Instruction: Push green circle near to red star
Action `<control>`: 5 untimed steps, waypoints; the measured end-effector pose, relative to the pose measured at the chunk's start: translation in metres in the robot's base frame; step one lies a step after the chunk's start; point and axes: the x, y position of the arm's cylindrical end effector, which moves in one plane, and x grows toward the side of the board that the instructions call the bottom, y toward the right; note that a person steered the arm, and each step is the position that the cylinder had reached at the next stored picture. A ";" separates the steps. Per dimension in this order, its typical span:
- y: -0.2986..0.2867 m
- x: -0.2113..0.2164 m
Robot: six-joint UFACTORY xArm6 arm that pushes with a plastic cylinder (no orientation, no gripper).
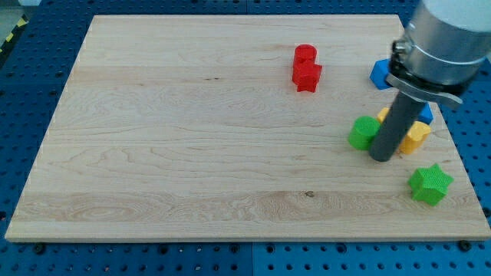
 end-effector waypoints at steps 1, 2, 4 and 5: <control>-0.022 -0.018; -0.033 -0.035; -0.034 -0.049; -0.034 -0.042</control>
